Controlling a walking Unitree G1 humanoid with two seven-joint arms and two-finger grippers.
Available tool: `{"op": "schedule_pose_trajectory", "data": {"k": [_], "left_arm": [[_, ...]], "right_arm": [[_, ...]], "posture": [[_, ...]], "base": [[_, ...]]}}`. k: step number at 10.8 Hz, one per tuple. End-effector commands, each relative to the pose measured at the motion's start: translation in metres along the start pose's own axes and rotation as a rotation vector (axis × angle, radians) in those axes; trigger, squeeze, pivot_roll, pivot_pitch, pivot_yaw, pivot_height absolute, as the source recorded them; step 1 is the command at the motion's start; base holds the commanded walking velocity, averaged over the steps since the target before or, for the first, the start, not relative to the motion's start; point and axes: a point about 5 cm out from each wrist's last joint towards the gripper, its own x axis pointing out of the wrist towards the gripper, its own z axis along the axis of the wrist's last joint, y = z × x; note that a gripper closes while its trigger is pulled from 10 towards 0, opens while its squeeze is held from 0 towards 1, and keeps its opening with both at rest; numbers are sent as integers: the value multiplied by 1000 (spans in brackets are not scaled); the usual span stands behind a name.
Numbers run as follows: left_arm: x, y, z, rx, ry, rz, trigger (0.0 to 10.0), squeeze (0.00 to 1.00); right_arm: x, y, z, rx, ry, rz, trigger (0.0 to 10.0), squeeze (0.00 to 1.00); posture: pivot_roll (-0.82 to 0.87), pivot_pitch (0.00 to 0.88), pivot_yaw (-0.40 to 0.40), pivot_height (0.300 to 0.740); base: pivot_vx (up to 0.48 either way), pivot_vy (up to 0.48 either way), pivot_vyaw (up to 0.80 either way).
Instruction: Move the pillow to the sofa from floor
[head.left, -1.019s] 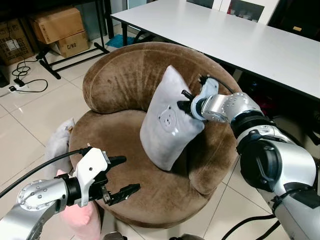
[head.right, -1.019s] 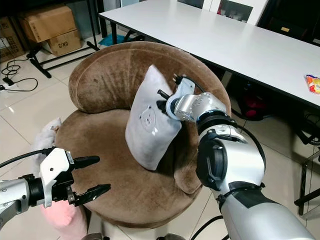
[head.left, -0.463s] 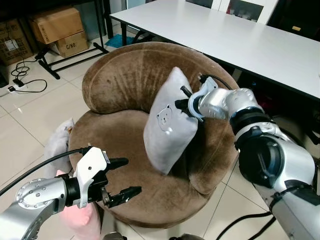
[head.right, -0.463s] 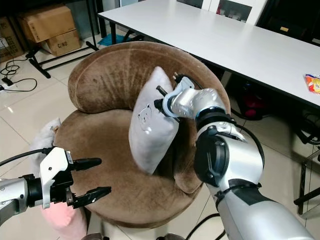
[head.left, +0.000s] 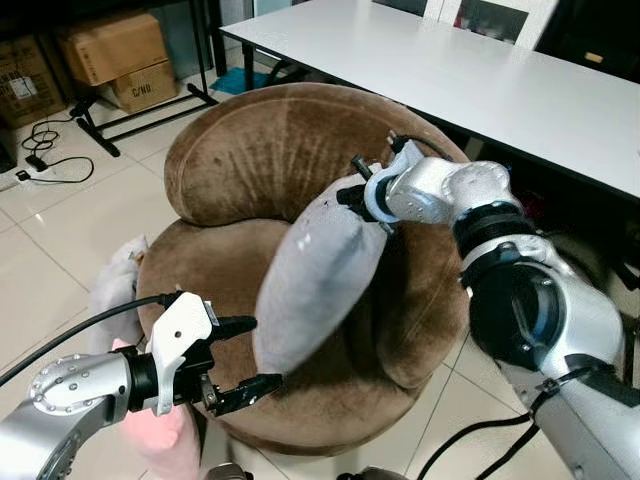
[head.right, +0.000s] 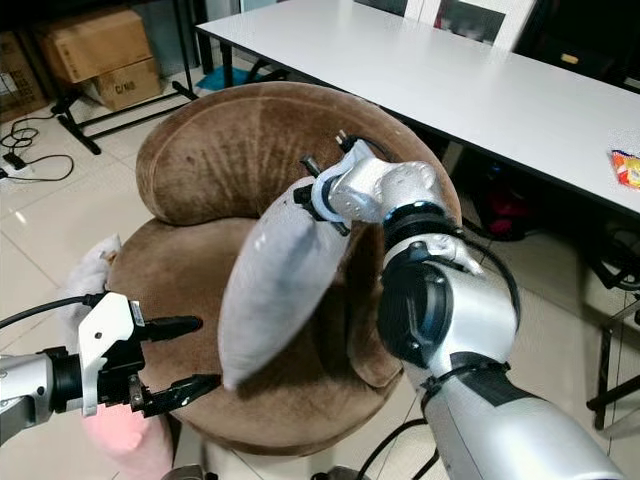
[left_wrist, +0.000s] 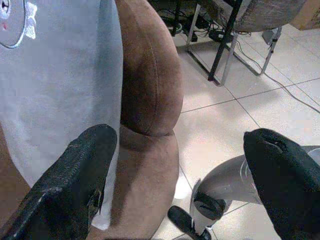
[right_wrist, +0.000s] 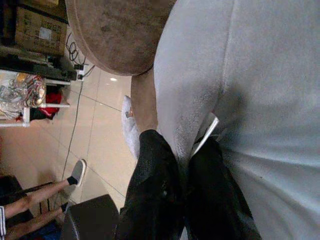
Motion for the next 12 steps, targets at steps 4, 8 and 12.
{"op": "schedule_pose_trajectory", "data": {"k": [4, 8, 12], "left_arm": [[-4, -1, 2, 18, 19, -6, 10000, 1000], [-1, 2, 2, 30, 34, -19, 10000, 1000], [3, 6, 5, 42, -2, 26, 10000, 1000]], "right_arm": [[-4, 3, 8, -5, -64, 64, 0, 0], [27, -48, -15, -377, -166, -2, 10000, 0], [17, -54, 13, -417, -389, 70, 10000, 1000]], "posture": [[25, 0, -101, 740], [27, 0, -91, 740], [39, 0, -89, 740]], "base": [[0, 0, 0], [0, 0, 0], [0, 0, 0]]}}
